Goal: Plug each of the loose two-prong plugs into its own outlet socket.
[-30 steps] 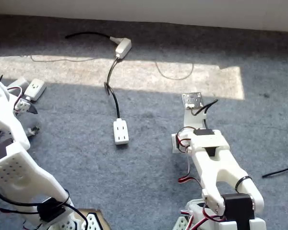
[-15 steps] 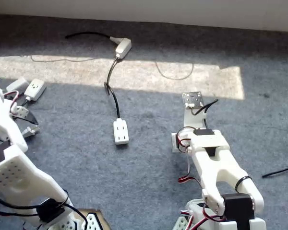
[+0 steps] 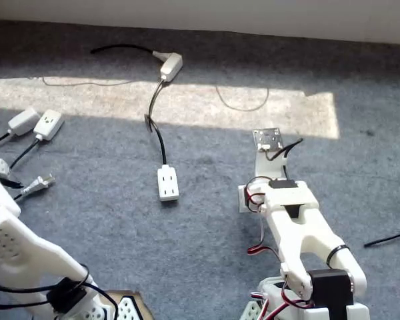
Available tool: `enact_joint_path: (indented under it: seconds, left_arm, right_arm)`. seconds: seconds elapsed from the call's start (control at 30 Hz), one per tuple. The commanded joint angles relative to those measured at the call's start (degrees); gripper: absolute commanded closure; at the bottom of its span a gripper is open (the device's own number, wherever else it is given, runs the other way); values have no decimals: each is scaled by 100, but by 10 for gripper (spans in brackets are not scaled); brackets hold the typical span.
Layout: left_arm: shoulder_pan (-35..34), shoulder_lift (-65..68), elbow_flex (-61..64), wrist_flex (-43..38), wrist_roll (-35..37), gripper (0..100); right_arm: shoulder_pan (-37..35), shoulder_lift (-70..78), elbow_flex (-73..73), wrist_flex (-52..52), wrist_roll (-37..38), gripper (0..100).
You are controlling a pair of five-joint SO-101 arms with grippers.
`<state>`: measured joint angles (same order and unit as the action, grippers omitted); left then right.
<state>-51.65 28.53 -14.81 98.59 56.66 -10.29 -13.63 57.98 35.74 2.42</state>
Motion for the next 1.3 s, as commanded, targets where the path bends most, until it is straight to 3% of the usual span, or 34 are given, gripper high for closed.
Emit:
enact_joint_path:
  seconds: [0.0,0.73,0.97,1.27]
  left_arm:
    - [382,382,-224,-158,404,713]
    - [1086,620,-602,-413,431,716]
    - [1086,629,-418,-448,853,716]
    - [1077,629,-110,-589,835,716]
  right_arm:
    - [-48,-180,-22,-92,-26,563]
    - [-48,-180,-40,-101,-26,563]
    - [-48,-180,-40,-101,-26,563]
    - [-48,-180,-40,-101,-26,563]
